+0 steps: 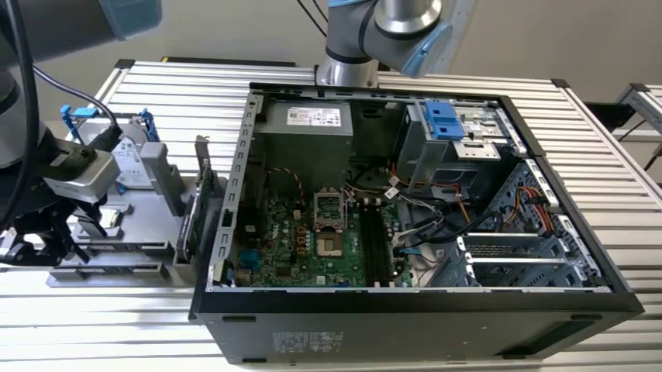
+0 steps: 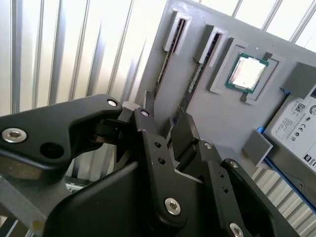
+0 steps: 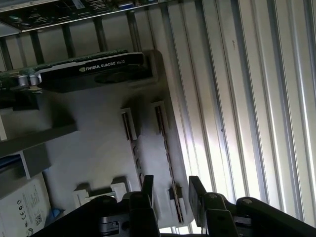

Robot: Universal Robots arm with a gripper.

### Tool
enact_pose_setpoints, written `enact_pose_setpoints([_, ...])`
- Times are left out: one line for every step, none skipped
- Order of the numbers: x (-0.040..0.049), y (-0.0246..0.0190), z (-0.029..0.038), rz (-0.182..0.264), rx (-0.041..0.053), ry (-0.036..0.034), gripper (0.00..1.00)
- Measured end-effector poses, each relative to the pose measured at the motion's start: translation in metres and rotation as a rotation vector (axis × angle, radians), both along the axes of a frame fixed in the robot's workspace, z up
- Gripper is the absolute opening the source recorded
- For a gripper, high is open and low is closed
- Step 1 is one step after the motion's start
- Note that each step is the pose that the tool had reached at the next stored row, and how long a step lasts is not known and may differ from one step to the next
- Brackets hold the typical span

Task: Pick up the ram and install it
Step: 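Pick up the ram and move it above insertion slot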

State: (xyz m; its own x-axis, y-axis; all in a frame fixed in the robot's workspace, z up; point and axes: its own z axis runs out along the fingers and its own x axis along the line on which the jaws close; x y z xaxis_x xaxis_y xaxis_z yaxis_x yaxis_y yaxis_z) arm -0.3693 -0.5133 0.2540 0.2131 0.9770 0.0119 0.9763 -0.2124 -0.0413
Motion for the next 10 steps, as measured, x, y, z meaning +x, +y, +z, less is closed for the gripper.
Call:
enact_pose_setpoints([0.0000,0.0000,-0.0011,0.000,-0.0001,0.0001,1.00])
enact_pose_setpoints([0.0000,0.0000,-0.0024,0.001,0.0000,0.0000,1.00])
enact_pose_setpoints([0.0000,0.0000,-0.0038,0.002,0.0000,0.0001,1.00])
enact_pose_setpoints([0.0000,0.0000,-0.0053,0.004,0.0000,0.0000,1.00])
enact_pose_setpoints([0.0000,0.0000,-0.0066,0.007,0.0001,0.0000,1.00])
enact_pose_setpoints([0.0000,0.0000,-0.0079,0.011,0.0001,0.0000,1.00])
enact_pose_setpoints([0.0000,0.0000,-0.0089,0.015,0.0001,-0.0001,1.00])
enact_pose_setpoints([0.0000,0.0000,-0.0097,0.018,0.0000,0.0000,1.00])
enact_pose_setpoints([0.0000,0.0000,-0.0105,0.022,0.0000,0.0000,1.00])
enact_pose_setpoints([-0.0001,0.0000,-0.0111,0.026,0.0000,0.0001,1.00])
